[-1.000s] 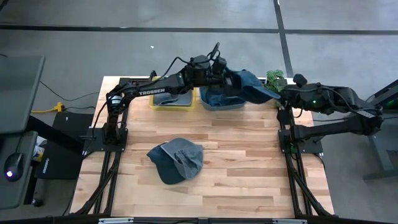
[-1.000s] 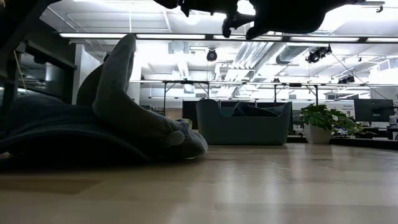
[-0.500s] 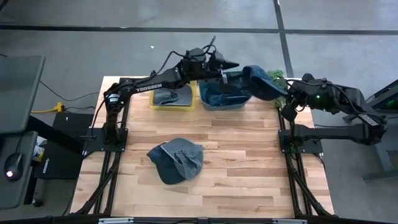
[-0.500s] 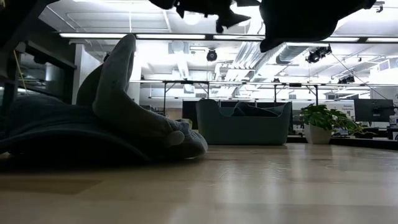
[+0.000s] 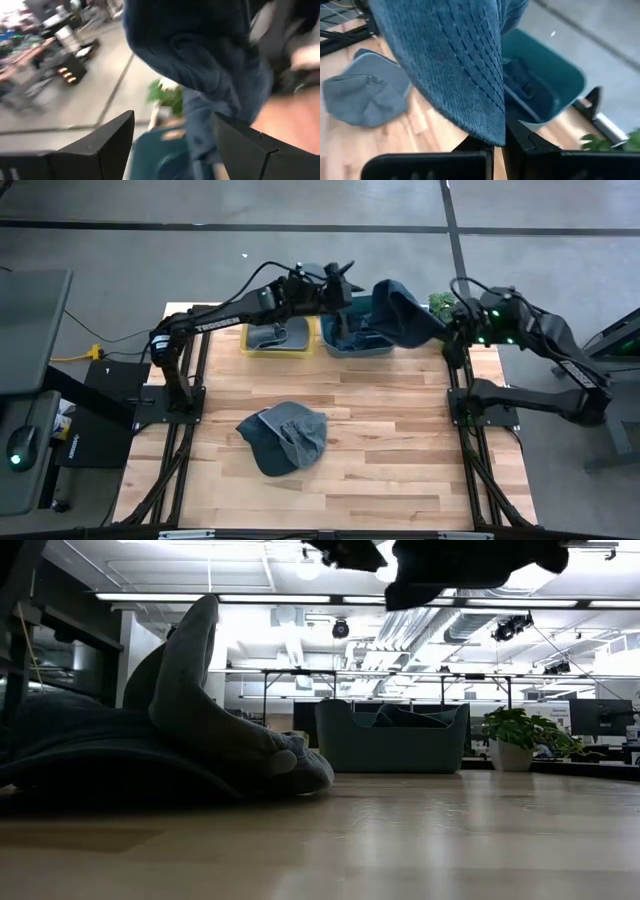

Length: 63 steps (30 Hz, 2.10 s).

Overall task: Pick & Place hat
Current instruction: Put the right blue cap into the blue bin

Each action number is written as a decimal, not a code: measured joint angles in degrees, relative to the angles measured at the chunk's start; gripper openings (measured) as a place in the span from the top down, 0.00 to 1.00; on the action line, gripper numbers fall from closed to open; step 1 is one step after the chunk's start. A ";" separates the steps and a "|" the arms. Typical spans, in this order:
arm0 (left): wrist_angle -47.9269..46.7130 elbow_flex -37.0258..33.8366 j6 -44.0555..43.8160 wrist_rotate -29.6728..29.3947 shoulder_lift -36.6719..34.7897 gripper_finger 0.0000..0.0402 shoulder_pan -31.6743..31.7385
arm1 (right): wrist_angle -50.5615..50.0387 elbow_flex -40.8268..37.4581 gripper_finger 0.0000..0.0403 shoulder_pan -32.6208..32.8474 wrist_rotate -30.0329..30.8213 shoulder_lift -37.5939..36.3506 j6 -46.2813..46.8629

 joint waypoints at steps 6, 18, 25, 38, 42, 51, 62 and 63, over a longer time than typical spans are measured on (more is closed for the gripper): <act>-6.93 0.07 10.48 -15.39 -2.61 0.35 -1.99 | 3.38 -0.11 0.98 -8.23 -15.65 6.15 0.90; -16.24 0.02 27.37 -19.67 -3.31 0.35 -2.28 | 6.76 -0.11 0.98 -21.76 -44.76 13.81 3.01; -15.63 0.04 39.16 -20.34 -3.40 0.35 -2.32 | 5.72 -0.11 0.98 -25.55 -57.52 17.72 5.50; -15.93 0.04 51.34 -24.59 -3.37 0.35 -3.25 | 4.71 -0.17 0.99 -25.52 -63.49 20.41 4.69; -16.00 0.04 55.13 -24.43 -3.37 0.35 -4.24 | 4.71 -0.20 0.99 -24.93 -63.59 20.41 4.25; -14.58 0.04 58.25 -22.26 -3.13 0.35 -6.50 | 4.71 -0.20 0.99 -22.81 -64.30 20.41 2.96; -14.10 0.04 58.23 -22.83 -3.13 0.49 -6.83 | 5.19 -0.20 0.98 -22.72 -65.02 20.41 1.50; -14.12 0.04 58.20 -23.39 -3.13 0.54 -6.83 | 5.19 -0.20 0.98 -22.72 -65.02 20.41 1.35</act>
